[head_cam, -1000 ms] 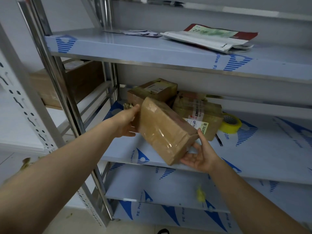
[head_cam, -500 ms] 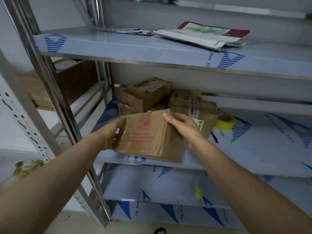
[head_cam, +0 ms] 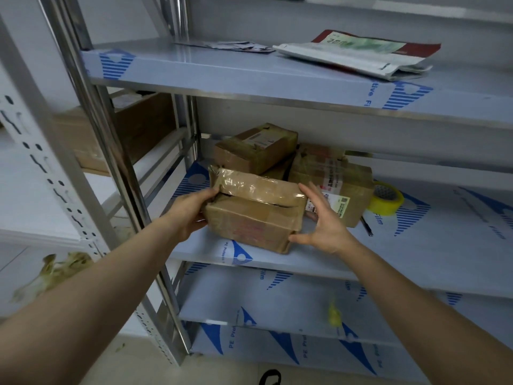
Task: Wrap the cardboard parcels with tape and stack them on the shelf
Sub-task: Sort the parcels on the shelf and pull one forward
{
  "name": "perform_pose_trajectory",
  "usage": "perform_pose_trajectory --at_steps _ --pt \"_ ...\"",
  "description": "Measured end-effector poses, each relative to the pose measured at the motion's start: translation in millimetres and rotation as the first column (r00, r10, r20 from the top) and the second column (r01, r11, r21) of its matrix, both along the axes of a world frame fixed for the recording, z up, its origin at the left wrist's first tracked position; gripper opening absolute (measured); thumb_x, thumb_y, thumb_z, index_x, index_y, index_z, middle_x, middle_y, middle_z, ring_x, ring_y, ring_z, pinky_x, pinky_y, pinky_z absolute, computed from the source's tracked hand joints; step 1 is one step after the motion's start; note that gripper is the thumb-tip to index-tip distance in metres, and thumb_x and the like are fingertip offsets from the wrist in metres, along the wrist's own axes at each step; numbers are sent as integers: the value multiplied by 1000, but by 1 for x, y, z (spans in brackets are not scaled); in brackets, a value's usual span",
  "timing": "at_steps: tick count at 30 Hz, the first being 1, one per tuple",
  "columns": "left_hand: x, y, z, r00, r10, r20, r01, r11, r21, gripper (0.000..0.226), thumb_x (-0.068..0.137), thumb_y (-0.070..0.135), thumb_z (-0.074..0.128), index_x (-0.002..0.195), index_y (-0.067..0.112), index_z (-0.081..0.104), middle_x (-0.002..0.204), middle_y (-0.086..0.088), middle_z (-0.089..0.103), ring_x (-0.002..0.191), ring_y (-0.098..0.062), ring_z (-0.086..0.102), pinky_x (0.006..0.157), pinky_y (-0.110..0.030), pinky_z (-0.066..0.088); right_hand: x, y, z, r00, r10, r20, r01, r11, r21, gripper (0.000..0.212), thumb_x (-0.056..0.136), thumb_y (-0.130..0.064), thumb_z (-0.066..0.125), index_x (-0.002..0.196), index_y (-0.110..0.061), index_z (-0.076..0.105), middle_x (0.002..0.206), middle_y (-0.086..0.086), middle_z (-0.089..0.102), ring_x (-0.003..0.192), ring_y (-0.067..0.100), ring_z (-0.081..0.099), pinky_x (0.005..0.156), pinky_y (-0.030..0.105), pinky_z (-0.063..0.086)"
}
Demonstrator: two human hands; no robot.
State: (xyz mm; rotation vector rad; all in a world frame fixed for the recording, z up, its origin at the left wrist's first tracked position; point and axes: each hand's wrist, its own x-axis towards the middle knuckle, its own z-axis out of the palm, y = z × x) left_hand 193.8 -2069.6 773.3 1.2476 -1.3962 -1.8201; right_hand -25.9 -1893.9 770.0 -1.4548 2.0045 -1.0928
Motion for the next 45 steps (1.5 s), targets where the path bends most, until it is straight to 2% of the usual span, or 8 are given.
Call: perform_pose_trajectory --at_steps 2,8,17,25,29,35,42,45 --pt "-3 3 -1 1000 0 -17 0 1000 -18 32 81 34 72 102 12 63 97 -8 69 89 -20 65 66 -28 52 -1 2 -5 998 -3 62 4 1000 -11 116 61 1 86 150 -28 18 159 -7 -3 143 4 8 101 4 30" --pt "-6 9 -4 999 -45 -30 43 996 -76 30 83 26 70 108 7 67 93 -7 70 84 -16 65 67 -25 51 -2 9 -16 962 10 274 -8 1000 -8 128 65 11 79 150 -28 -8 159 -9 -4 145 10 14 111 20 29" --pt "-14 15 -14 994 -101 43 108 972 -209 27 77 11 76 103 4 71 82 -3 72 69 -8 66 58 -16 55 -2 6 -17 912 -161 379 200 978 -66 89 85 -14 70 152 -33 14 153 -9 28 131 5 38 96 17 40" --pt "-23 13 -25 972 -17 235 106 922 -371 30 79 34 76 95 9 73 86 -4 73 84 -17 68 82 -37 56 0 -13 -15 948 -276 160 279 960 6 81 89 -21 66 152 -24 15 157 -4 23 142 15 26 117 36 25" --pt "-28 12 -25 923 29 383 169 864 -475 59 81 49 68 131 19 57 106 -7 68 100 -24 63 92 -43 50 -3 -30 -9 937 -342 -71 347 933 94 71 91 -35 60 151 -20 23 157 3 23 143 21 22 118 37 21" --pt "-41 6 -20 949 9 315 122 912 -392 58 89 47 59 132 8 53 128 -10 59 117 -28 55 100 -41 45 5 -62 6 825 -65 -561 139 986 90 52 101 -33 42 149 -18 30 159 3 19 147 21 11 118 36 5" --pt "-49 1 -24 976 -24 216 89 951 -298 32 93 23 58 121 10 62 112 -9 65 106 -26 58 95 -37 48 3 -96 4 738 108 -666 161 930 329 50 100 -45 32 148 -32 27 145 6 37 137 27 30 116 44 7" --pt "-49 1 -25 991 -72 110 96 970 -222 30 96 20 54 124 13 60 92 3 62 87 -12 59 67 -13 48 -1 -98 1 775 86 -626 162 930 329 48 99 -50 33 146 -38 30 134 7 40 127 27 37 110 41 20"
